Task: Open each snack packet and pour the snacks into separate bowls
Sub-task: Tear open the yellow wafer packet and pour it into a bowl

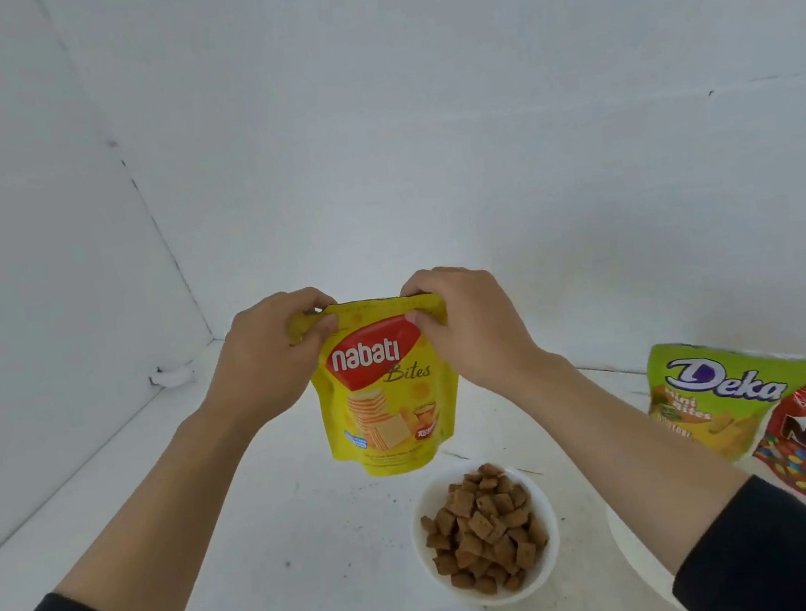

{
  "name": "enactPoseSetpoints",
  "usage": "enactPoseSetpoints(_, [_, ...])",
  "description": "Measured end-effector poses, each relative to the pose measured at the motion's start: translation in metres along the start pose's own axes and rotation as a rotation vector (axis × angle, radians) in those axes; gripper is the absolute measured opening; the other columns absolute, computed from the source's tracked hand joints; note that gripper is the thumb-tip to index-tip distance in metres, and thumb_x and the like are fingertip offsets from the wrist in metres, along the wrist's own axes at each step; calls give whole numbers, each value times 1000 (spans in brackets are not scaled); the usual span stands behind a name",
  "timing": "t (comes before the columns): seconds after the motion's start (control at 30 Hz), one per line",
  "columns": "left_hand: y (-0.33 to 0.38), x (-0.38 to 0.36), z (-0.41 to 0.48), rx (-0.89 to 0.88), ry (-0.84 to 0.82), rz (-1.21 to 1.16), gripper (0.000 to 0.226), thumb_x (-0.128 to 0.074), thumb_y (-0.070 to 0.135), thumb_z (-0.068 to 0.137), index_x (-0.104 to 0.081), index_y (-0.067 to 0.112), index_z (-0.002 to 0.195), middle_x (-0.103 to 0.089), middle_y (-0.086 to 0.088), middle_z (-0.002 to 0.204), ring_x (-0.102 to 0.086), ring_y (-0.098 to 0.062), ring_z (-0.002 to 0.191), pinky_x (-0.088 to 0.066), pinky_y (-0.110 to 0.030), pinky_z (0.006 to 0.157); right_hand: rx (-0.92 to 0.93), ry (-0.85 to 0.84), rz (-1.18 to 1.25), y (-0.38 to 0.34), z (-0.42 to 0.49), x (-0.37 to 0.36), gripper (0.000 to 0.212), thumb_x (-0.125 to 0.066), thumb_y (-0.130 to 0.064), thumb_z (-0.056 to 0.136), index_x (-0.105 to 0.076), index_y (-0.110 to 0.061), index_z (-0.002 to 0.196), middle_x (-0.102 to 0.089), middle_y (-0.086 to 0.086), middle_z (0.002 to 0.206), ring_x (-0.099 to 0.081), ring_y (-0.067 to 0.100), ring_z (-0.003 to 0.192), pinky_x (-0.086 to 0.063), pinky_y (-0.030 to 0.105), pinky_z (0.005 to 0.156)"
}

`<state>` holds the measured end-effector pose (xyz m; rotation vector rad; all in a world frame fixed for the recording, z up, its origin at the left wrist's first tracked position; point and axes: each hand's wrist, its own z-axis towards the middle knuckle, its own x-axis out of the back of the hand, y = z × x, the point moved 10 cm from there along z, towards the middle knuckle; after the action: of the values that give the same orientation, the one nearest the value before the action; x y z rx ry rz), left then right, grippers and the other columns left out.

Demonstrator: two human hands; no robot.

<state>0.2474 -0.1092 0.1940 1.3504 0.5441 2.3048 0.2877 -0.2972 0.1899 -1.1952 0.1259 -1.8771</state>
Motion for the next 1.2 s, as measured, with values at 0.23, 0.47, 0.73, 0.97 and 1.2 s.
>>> enactPoseSetpoints(0.23, [-86, 51, -54, 62, -78, -66, 10, -67, 29, 96, -68, 39, 94, -67, 15, 94, -60, -6, 89, -43, -26, 72, 33, -190, 73, -72, -21, -87, 17, -63, -14, 93, -68, -25, 105, -69, -7, 98, -60, 15, 95, -52, 40, 85])
enactPoseSetpoints(0.47, [-148, 44, -110, 149, -163, -87, 12, -65, 33, 96, -67, 43, 93, -68, 16, 94, -62, -6, 91, -44, -21, 71, 35, -303, 68, -98, -51, -151, 29, -62, -1, 88, -69, -25, 103, -63, -8, 93, -55, 13, 95, -48, 38, 86])
enactPoseSetpoints(0.73, [-155, 47, -131, 107, -113, -114, 14, -66, 25, 96, -71, 38, 96, -69, 13, 91, -64, -8, 91, -52, -26, 76, 124, -161, 47, -115, -69, -164, 28, -67, -6, 86, -73, -27, 103, -63, -13, 99, -53, 12, 102, -35, 36, 89])
enactPoseSetpoints(0.97, [-140, 66, -138, 22, 37, -45, 14, -80, 13, 85, -81, 26, 91, -70, 14, 87, -65, -5, 85, -41, -6, 63, 270, -123, -45, -132, -74, -163, 23, -69, -8, 87, -80, -25, 98, -68, -10, 96, -59, 20, 98, -41, 44, 87])
enactPoseSetpoints(1.2, [-137, 70, -144, 27, 80, -17, 15, -82, 12, 83, -83, 25, 91, -73, 11, 88, -65, -4, 83, -42, -8, 61, 325, -147, -80, -136, -79, -161, 20, -68, -12, 88, -78, -25, 100, -67, -9, 97, -59, 19, 97, -40, 42, 89])
